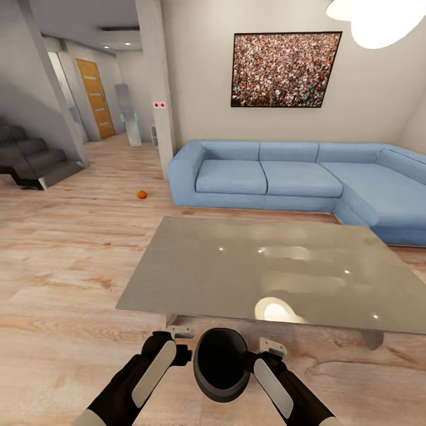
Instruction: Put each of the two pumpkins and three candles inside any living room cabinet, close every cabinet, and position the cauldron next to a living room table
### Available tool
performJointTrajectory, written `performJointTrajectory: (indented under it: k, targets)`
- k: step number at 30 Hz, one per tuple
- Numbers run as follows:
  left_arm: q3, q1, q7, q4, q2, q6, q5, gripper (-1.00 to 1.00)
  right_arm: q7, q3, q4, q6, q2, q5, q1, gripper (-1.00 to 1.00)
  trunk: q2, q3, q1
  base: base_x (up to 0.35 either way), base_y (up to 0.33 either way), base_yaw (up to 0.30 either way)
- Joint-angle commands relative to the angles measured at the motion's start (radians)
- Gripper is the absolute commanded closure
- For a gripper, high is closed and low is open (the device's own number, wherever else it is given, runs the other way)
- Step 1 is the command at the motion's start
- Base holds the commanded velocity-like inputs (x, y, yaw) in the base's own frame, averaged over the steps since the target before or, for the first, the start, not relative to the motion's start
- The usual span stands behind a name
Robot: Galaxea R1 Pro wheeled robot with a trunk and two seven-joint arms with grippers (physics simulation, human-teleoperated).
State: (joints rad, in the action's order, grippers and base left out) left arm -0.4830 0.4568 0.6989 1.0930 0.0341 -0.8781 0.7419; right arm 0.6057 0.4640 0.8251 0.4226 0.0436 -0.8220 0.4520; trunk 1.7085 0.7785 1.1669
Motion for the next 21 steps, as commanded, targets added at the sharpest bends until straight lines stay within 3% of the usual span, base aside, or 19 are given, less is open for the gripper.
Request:
performJointTrajectory:
  k: [1,6,10,16,21]
  targets:
    - [-0.013,0.001,0.011,0.001,0.000,-0.001,0.010,-1.00,0.008,0.002,0.002,0.002,-0.001,-0.006,0.001,-1.00,0.000,0.001,0.000,-0.008,0.000,0.266]
    - [-0.054,0.001,0.013,0.001,0.001,-0.001,0.006,-1.00,0.008,0.002,0.002,0.002,-0.001,-0.005,0.001,-1.00,0.000,0.001,0.000,-0.163,-0.076,0.279]
    - [-0.059,0.001,0.013,0.000,0.001,0.000,0.006,-1.00,0.008,0.002,0.003,0.002,-0.001,-0.005,0.001,-1.00,0.000,0.001,0.000,-0.214,-0.126,0.287]
    - [-0.060,0.001,0.013,0.001,0.001,0.001,0.007,-1.00,0.008,0.002,0.002,0.002,-0.001,-0.005,0.001,-1.00,0.000,0.001,0.000,-0.028,-0.019,0.289]
    - [-0.061,0.000,0.014,0.000,0.001,0.001,0.005,-1.00,0.008,0.002,0.002,0.002,-0.001,-0.005,0.001,-1.00,-0.035,-0.015,-0.019,-0.002,-0.001,0.289]
